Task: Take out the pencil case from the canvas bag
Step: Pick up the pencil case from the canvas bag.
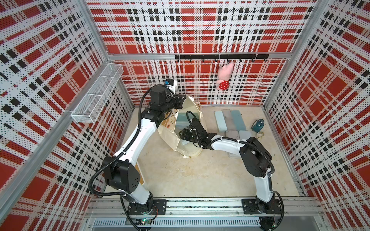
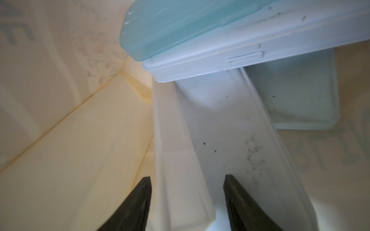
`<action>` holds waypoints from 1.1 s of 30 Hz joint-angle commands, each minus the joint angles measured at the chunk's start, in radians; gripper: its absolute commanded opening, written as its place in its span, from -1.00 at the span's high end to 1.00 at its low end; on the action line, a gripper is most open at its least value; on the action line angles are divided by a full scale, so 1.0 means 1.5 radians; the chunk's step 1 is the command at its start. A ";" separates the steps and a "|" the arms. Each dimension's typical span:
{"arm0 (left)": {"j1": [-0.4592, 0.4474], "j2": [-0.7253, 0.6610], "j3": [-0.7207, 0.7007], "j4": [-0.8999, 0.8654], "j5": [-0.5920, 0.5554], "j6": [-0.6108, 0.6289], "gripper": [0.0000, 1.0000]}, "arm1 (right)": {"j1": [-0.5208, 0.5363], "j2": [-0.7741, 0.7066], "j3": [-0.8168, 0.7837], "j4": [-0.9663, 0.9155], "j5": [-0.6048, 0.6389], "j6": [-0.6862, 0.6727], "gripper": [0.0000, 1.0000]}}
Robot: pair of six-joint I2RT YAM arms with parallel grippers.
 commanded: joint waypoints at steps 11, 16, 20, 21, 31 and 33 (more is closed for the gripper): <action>-0.004 -0.047 0.020 0.093 0.010 0.000 1.00 | -0.007 -0.009 -0.021 0.085 -0.048 0.010 0.17; -0.001 -0.043 0.022 0.089 0.001 0.000 1.00 | -0.007 -0.026 -0.023 0.073 -0.037 -0.007 0.26; 0.004 -0.037 0.026 0.078 -0.022 0.005 1.00 | -0.007 -0.056 -0.031 0.058 -0.023 -0.026 0.34; 0.005 -0.035 0.028 0.074 -0.029 0.008 1.00 | -0.007 -0.065 -0.036 0.057 -0.019 -0.029 0.36; 0.023 -0.004 0.054 0.033 -0.075 0.036 1.00 | -0.006 -0.188 -0.102 0.030 0.012 -0.076 0.41; 0.023 0.001 0.057 0.031 -0.079 0.036 1.00 | -0.006 -0.214 -0.118 0.026 0.017 -0.082 0.41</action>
